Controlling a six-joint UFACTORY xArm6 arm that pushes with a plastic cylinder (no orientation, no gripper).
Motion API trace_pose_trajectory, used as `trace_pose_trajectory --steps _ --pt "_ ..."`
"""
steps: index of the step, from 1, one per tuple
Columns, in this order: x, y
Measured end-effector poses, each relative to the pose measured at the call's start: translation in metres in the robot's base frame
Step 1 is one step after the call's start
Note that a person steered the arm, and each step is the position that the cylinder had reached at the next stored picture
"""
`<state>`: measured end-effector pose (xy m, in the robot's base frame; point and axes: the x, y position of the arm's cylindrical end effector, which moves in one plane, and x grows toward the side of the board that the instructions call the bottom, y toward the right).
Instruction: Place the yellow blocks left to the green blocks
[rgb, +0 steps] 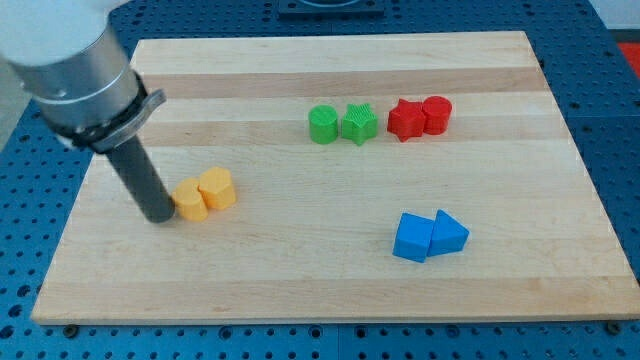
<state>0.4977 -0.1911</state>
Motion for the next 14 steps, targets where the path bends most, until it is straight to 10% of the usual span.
trace_pose_trajectory --steps 7,9,11,14 --pt "-0.061 0.124" --pt "0.007 0.124" --pt "-0.043 0.264" --pt "-0.044 0.11"
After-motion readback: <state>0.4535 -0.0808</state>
